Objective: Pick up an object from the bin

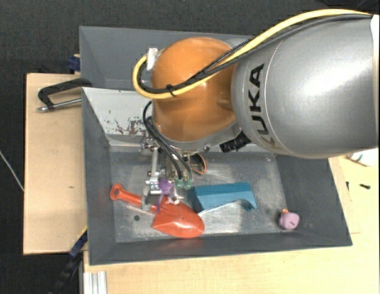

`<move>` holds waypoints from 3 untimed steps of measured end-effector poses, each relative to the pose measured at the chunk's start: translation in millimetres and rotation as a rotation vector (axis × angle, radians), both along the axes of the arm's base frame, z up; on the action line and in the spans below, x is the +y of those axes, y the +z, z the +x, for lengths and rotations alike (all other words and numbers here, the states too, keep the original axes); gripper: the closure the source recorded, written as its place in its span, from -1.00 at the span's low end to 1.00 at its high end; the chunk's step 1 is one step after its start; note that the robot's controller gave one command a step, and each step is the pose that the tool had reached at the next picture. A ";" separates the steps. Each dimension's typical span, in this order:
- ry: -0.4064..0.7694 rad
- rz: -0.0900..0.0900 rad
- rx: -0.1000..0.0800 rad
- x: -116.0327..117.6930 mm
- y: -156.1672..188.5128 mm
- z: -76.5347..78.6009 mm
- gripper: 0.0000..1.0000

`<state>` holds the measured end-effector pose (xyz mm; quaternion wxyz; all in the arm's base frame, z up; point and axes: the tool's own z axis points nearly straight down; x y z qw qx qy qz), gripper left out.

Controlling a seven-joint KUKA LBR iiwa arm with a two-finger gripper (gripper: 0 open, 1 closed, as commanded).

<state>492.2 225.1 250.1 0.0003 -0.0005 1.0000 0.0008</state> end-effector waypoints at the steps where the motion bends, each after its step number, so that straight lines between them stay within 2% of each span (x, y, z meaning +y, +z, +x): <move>1: 0.009 0.002 -0.004 -1.4 -61.9 0.4 -1.00; 2: 0.229 -0.001 0.001 -13.9 -90.6 9.6 -1.00; 3: 0.288 0.002 0.000 -28.6 -175.2 34.4 1.00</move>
Offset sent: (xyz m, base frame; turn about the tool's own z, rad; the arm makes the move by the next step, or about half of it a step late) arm 0.0273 -0.0345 -0.0920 -0.6053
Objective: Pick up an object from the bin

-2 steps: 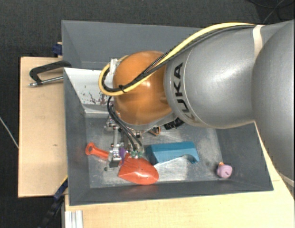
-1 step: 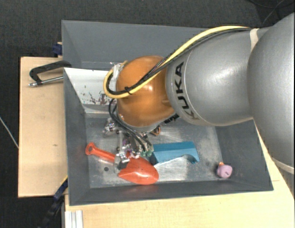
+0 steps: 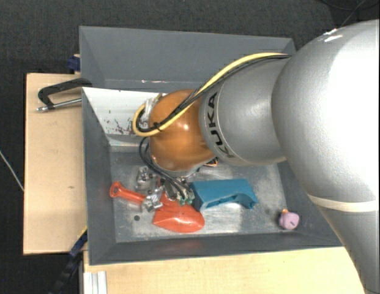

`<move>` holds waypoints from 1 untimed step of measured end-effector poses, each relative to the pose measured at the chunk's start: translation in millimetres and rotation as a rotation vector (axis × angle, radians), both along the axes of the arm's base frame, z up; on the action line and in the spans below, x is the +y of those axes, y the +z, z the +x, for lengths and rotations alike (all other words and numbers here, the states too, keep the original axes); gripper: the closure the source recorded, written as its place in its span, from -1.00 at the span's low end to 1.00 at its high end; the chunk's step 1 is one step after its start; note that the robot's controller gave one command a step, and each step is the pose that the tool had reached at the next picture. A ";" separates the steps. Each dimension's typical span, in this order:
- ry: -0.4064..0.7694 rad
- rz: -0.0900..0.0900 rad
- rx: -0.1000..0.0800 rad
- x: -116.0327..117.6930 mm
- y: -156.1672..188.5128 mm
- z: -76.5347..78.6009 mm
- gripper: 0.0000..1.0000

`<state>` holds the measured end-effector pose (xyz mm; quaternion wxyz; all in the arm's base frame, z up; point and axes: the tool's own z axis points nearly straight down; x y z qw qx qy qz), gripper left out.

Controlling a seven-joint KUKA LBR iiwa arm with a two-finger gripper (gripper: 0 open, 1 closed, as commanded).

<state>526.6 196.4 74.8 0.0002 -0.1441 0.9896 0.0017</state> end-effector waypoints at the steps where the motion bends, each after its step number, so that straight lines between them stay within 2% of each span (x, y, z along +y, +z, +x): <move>1: 0.000 0.000 0.000 0.0 0.0 0.0 1.00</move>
Offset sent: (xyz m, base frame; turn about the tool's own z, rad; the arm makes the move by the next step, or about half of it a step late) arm -0.0087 0.0056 0.1158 -0.0620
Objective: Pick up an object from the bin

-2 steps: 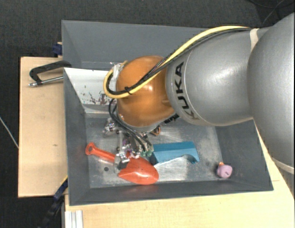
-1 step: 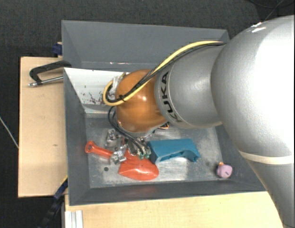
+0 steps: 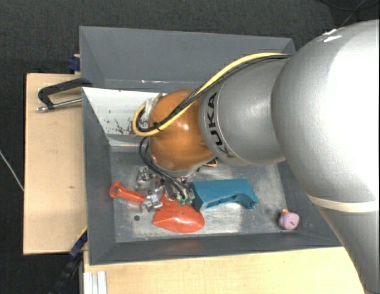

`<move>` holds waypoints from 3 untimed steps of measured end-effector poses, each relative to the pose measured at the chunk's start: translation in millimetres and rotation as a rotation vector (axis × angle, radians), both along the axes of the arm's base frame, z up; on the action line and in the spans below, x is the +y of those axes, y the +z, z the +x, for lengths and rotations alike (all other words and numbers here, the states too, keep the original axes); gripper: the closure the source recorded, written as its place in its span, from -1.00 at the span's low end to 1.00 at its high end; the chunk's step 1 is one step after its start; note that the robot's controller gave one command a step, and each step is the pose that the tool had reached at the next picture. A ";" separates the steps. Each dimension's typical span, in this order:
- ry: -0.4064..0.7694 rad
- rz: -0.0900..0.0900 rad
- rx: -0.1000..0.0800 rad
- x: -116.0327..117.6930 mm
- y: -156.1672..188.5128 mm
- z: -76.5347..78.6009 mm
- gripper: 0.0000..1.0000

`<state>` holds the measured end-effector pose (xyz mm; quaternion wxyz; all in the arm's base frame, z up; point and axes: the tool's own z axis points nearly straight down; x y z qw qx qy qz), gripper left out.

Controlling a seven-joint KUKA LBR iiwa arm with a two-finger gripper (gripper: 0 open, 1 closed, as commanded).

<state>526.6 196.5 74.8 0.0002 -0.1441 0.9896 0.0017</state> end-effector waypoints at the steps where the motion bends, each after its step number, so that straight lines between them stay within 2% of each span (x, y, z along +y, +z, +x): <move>1: 0.061 -0.001 -0.004 6.7 116.9 -7.8 1.00; 3: 0.060 0.000 -0.003 7.0 117.8 -7.6 1.00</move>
Offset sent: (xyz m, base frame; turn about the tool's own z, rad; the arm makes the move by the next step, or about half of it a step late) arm 0.0000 0.0000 0.0000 0.0000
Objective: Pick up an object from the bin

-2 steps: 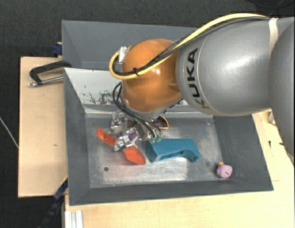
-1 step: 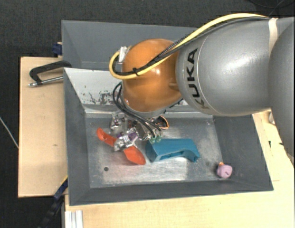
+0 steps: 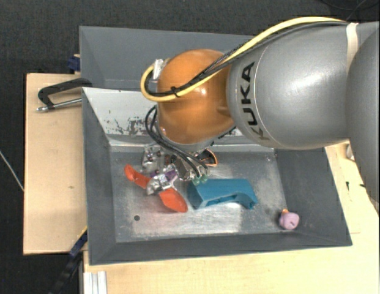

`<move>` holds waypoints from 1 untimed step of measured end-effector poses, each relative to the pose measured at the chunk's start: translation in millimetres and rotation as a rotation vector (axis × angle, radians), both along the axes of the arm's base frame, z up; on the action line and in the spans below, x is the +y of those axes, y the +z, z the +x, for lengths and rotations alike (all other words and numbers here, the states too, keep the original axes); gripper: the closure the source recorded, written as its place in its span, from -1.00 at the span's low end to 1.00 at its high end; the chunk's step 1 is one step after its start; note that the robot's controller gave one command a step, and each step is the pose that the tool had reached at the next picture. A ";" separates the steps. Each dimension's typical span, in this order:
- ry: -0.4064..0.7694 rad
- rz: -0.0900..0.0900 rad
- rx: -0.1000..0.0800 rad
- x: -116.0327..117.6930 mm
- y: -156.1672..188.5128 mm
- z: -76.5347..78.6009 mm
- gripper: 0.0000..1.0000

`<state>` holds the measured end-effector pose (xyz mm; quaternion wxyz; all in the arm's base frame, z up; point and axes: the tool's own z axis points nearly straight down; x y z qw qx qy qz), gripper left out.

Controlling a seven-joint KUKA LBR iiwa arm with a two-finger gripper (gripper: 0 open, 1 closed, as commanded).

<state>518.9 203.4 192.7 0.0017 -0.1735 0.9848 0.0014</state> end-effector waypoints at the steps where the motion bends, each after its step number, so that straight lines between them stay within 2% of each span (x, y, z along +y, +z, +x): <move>1: 0.062 0.000 -0.004 -3.9 19.3 -1.3 1.00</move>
Offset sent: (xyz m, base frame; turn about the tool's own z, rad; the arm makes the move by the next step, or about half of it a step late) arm 0.0084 0.0116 0.0245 -0.2277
